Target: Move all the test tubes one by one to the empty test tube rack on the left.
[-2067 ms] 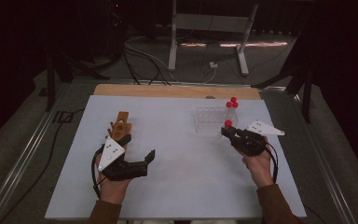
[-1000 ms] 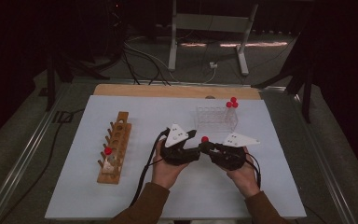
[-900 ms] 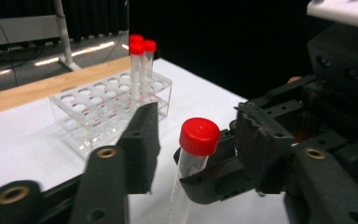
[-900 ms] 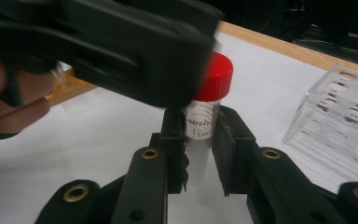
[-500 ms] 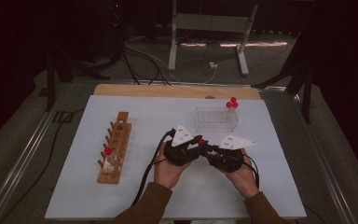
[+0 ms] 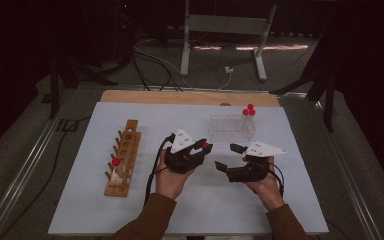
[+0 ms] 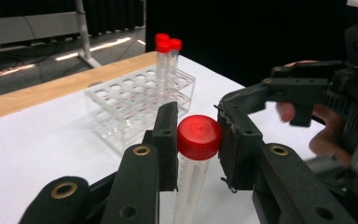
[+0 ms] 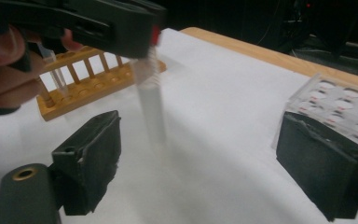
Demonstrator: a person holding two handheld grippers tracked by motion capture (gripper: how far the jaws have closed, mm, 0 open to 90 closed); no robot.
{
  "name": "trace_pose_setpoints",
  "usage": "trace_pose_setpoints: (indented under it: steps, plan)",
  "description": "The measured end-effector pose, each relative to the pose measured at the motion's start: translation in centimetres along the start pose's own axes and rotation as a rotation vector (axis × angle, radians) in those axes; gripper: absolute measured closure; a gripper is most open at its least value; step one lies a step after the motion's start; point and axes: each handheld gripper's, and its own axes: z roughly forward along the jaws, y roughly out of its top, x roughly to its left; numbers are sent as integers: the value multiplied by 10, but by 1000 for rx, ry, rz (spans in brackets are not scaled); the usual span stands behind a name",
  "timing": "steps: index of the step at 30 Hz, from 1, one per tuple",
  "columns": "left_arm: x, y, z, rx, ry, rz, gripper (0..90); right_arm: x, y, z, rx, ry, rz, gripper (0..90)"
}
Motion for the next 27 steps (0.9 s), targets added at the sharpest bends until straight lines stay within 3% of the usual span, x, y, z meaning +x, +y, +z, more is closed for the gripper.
trace_pose_setpoints:
  steps: [6,18,27]
  plan:
    - [13,2,-25,-19,41,2,711,-9,0,-10,-4,-39,3,28]
    - [49,-6,-84,-67,156,-34,711,-22,-6,-29,-23,-85,19,24]
    - [70,-17,-126,-57,240,-52,711,-24,-6,-31,-33,-88,25,24]
